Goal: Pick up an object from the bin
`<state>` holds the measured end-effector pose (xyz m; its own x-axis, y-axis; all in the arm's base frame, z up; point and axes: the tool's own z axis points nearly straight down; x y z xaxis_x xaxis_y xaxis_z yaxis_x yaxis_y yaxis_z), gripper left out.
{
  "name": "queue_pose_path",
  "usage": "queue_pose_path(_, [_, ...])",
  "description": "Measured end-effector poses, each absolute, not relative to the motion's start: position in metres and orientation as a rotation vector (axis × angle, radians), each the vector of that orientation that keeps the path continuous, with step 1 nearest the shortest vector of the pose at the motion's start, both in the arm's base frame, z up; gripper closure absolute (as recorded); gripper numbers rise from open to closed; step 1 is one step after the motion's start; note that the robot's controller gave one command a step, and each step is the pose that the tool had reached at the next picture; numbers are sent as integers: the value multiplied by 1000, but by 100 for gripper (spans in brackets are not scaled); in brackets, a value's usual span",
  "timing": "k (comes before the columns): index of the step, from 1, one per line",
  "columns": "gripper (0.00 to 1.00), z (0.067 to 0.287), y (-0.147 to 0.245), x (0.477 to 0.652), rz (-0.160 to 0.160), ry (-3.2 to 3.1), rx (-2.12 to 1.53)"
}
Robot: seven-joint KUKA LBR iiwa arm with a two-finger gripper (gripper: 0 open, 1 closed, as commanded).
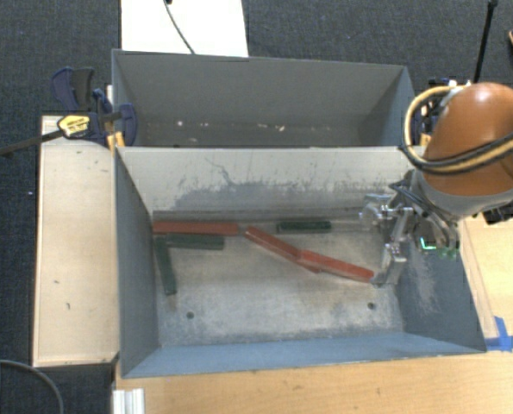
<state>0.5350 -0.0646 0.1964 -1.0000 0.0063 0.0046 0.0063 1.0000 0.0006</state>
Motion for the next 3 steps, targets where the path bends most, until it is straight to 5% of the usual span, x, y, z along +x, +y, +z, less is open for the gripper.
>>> queue_pose_path(1, [0,66,-101,553,-1,-3135,-145])
queue_pose_path(2, [100,71,-100,555,0,-3141,-137])
queue_pose_path(3, [100,215,-96,554,1,-3149,-154])
